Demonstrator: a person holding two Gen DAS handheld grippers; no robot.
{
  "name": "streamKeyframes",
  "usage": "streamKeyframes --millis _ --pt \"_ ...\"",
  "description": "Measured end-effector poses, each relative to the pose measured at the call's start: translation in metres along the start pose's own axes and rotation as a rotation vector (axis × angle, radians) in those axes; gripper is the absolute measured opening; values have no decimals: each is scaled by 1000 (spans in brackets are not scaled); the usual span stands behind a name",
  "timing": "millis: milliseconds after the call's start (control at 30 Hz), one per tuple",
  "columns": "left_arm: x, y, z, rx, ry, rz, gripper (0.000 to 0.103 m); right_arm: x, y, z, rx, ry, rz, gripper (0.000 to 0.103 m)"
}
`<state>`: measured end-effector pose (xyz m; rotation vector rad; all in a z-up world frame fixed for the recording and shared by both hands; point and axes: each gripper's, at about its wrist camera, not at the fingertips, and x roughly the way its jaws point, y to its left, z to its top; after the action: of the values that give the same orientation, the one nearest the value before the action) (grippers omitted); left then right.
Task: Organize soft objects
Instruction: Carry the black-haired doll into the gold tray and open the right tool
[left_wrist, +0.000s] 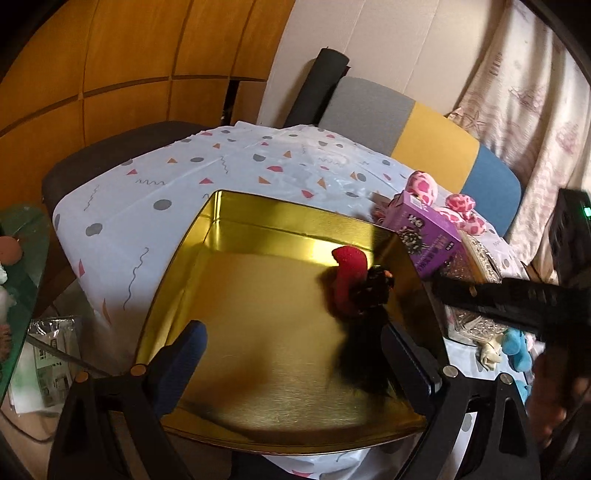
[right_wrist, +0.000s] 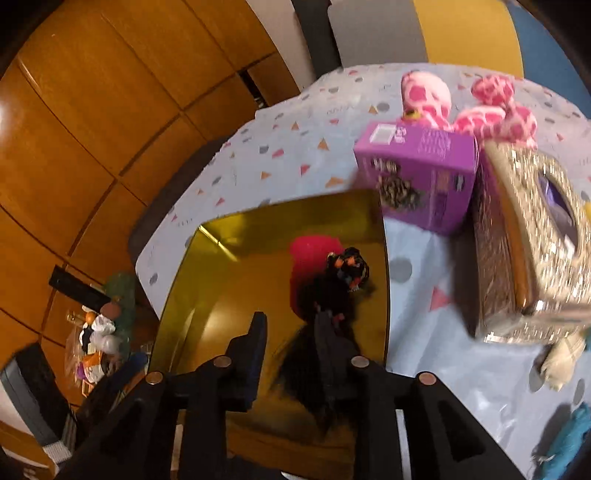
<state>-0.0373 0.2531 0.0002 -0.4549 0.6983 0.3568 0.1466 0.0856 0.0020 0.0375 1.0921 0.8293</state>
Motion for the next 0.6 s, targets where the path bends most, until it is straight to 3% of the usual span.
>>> streamKeyframes --millis 200,433,600 --pt "4 2 0 -1 8 10 96 -21 -17 -16 24 -40 -46 29" --pt "0 -18 -4 63 3 17 96 -53 -26 -37 -44 -133 -200 34" --pt "-4 -33 -6 114 -14 35 96 -67 -38 -50 -56 -166 -261 36"
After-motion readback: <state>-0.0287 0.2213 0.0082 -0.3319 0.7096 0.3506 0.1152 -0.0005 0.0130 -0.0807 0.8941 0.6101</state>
